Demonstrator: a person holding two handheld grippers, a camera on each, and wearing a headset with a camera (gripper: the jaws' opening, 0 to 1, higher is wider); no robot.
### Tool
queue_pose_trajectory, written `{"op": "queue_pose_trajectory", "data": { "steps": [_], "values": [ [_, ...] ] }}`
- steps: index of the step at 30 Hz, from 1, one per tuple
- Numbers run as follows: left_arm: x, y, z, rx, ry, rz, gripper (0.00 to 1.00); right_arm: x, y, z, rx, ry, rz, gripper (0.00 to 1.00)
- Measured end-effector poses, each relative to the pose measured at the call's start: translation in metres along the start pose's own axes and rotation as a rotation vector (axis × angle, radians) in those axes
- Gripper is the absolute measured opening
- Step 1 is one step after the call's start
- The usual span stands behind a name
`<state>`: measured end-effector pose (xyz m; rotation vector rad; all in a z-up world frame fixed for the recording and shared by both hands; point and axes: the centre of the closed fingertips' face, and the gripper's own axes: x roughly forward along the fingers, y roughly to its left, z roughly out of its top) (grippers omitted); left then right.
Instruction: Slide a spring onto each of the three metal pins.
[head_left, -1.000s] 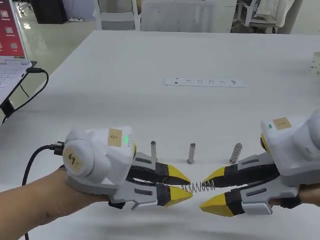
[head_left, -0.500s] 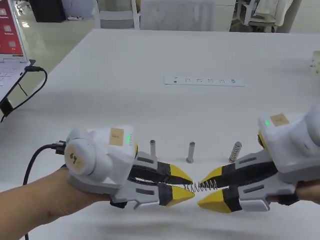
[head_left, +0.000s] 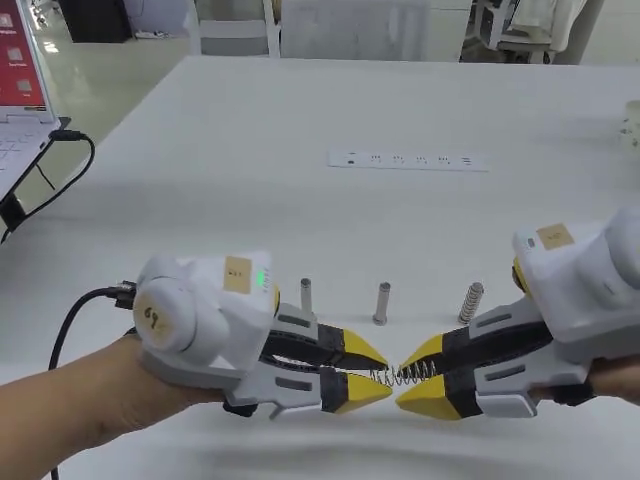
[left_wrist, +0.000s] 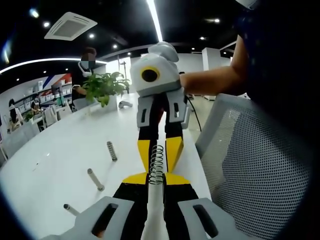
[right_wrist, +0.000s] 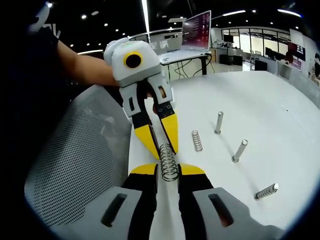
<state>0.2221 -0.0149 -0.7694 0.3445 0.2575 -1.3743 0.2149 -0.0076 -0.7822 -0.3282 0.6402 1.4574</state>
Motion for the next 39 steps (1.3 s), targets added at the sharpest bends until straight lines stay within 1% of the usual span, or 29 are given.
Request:
{"op": "queue_pose_trajectory", "data": {
  "steps": [7,14,19,24,26,31,34,39],
  "values": [
    [0.0013,-0.0021,-0.0031,0.013,0.016,-0.005,0.02,-0.0006,0.0003,-0.0002,0.001,0.006,0.001,0.11],
    [0.0016,-0.0035,-0.0036,0.019,0.022,-0.006,0.02,-0.0004,0.0018,0.0022,-0.005,0.009,0.005,0.10],
    [0.0014,-0.0031,-0.0022,0.014,0.011,-0.004,0.02,-0.0018,0.0028,0.0047,-0.009,0.001,0.009,0.09],
    [0.0011,-0.0041,-0.0003,0.012,-0.001,-0.008,0.02,-0.0026,0.0031,0.0030,0.011,0.005,0.007,0.11],
    [0.0012,-0.0047,0.0008,0.012,-0.006,-0.008,0.02,-0.0022,0.0035,0.0028,0.004,0.002,0.007,0.11],
    [0.0007,-0.0052,-0.0007,0.012,-0.002,-0.009,0.02,-0.0031,0.0028,0.0024,0.019,0.001,0.005,0.11],
    [-0.0004,-0.0036,0.0010,0.010,-0.010,-0.002,0.02,-0.0037,0.0030,0.0025,0.022,0.001,0.005,0.11],
    [0.0003,-0.0039,0.0007,0.011,-0.008,-0.001,0.02,-0.0033,0.0035,0.0023,0.025,0.004,0.005,0.09]
  ]
}}
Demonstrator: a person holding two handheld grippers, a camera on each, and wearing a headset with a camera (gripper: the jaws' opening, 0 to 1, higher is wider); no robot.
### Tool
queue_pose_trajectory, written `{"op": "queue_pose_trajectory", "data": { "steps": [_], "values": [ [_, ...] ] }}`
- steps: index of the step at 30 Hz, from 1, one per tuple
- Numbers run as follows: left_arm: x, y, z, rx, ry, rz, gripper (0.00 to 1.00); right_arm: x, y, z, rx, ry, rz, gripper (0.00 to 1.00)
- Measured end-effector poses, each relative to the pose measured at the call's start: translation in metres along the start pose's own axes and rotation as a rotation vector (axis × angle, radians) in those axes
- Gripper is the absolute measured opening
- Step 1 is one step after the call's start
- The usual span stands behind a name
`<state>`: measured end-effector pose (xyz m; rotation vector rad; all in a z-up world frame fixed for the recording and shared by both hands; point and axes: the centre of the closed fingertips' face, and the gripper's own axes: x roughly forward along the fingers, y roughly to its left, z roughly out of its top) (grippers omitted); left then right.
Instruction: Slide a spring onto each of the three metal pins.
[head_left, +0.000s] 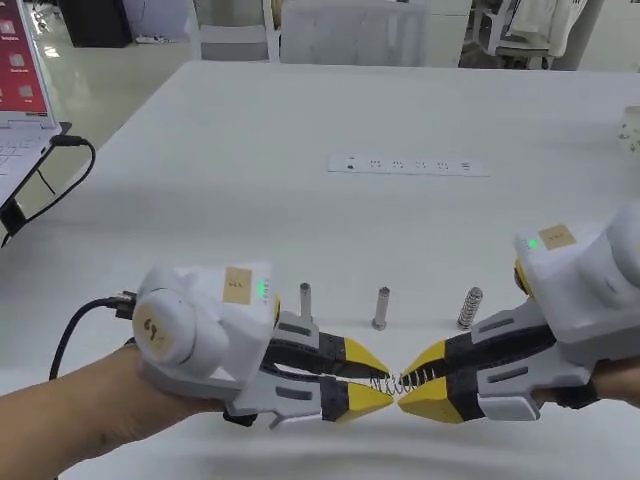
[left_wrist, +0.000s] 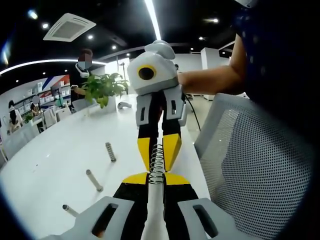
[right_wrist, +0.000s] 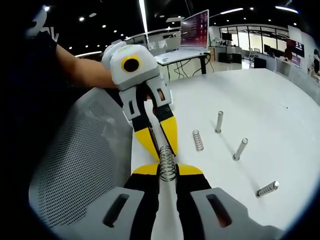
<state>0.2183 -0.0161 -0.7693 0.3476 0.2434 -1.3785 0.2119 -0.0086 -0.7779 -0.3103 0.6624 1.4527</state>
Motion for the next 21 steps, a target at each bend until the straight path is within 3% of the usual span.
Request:
{"op": "queue_pose_trajectory", "data": {
  "steps": [21],
  "values": [
    [0.002,0.002,-0.006,-0.016,0.021,0.009,0.02,0.000,0.002,0.012,-0.026,-0.003,-0.010,0.09]
  ]
}}
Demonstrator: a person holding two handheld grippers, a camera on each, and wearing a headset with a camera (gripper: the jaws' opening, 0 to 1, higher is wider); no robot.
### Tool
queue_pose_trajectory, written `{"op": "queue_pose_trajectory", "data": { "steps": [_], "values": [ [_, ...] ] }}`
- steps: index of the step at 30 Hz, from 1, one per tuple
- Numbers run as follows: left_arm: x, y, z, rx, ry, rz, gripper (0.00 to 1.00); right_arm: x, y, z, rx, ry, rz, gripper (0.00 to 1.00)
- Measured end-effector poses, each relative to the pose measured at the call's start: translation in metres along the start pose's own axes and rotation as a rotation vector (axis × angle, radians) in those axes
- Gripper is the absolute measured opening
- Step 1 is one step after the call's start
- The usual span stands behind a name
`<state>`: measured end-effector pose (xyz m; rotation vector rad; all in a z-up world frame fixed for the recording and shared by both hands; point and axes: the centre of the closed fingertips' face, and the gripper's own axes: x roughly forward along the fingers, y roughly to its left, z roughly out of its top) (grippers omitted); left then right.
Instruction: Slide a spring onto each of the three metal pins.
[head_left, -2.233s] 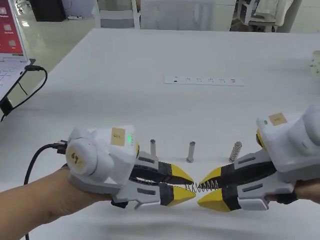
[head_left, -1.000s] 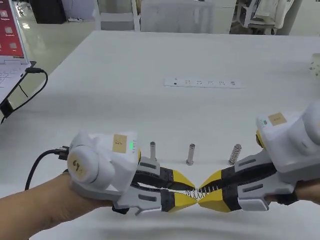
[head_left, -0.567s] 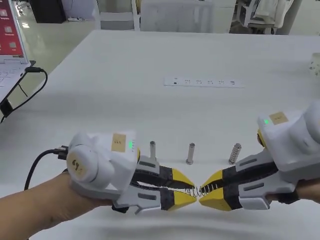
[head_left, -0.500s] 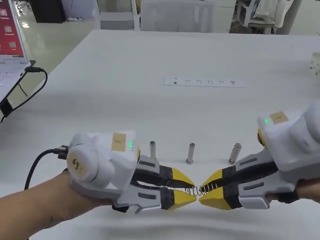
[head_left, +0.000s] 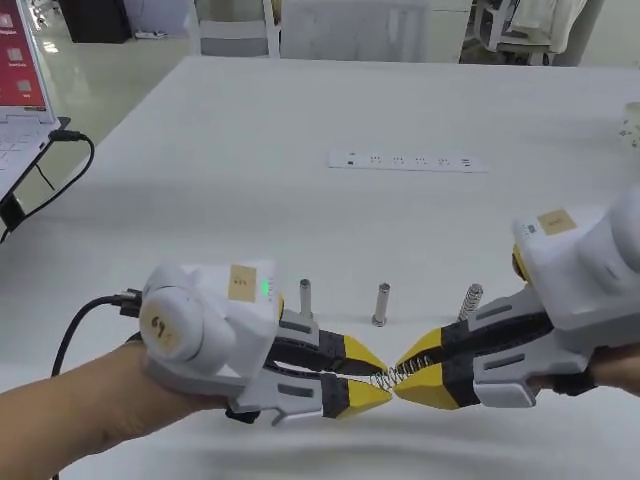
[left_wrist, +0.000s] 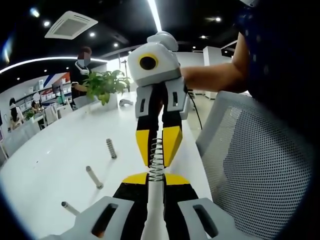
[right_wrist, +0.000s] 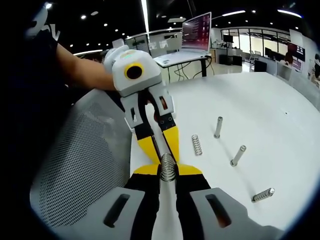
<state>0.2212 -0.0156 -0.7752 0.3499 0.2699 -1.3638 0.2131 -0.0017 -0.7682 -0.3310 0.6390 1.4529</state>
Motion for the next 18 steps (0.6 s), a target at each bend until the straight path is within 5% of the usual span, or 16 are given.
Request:
{"op": "queue_pose_trajectory", "data": {
  "steps": [18],
  "values": [
    [0.0023,-0.0006,-0.0022,-0.004,0.004,-0.007,0.02,0.0023,-0.0010,0.0034,-0.030,0.042,-0.003,0.08]
  ]
}}
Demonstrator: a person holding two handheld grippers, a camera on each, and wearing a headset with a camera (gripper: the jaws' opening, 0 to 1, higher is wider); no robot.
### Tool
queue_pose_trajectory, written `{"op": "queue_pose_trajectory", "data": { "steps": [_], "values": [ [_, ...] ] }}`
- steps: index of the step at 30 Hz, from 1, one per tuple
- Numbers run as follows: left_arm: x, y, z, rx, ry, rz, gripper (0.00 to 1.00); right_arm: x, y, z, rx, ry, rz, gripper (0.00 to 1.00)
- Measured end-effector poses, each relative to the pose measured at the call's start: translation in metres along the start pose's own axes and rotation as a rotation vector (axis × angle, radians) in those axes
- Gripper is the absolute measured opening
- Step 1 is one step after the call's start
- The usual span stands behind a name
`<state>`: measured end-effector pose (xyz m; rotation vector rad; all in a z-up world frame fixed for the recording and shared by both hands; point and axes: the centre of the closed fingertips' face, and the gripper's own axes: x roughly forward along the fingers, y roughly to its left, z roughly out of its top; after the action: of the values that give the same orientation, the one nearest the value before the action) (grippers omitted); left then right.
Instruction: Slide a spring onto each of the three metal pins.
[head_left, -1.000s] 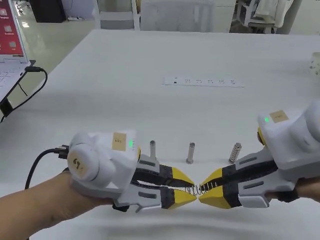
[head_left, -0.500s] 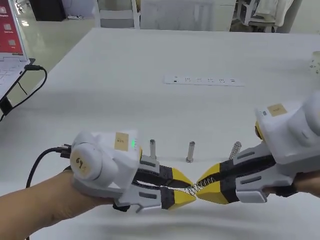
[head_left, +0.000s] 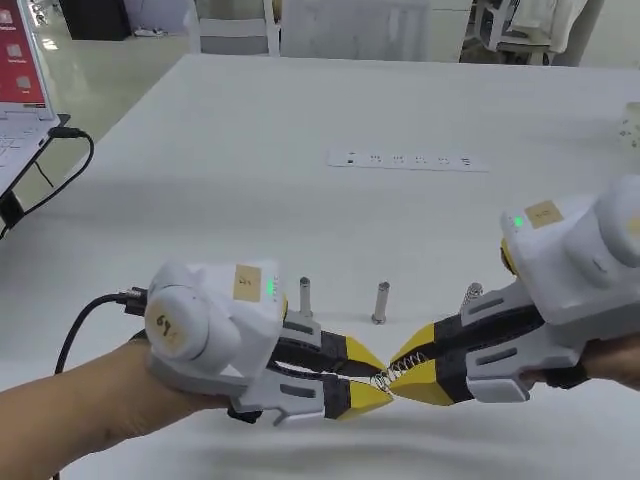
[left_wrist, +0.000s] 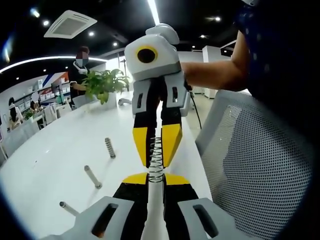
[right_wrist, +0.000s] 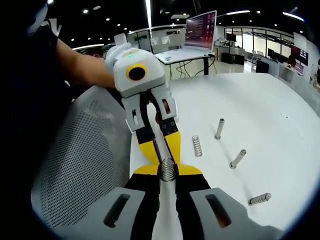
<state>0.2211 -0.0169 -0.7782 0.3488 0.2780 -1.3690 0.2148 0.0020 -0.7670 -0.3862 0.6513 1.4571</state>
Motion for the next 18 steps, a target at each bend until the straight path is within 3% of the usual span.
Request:
{"op": "queue_pose_trajectory", "data": {
  "steps": [18],
  "values": [
    [0.0001,0.0012,-0.0057,-0.015,0.019,0.008,0.11,-0.0003,-0.0060,-0.0019,-0.069,0.116,-0.004,0.08]
  ]
}}
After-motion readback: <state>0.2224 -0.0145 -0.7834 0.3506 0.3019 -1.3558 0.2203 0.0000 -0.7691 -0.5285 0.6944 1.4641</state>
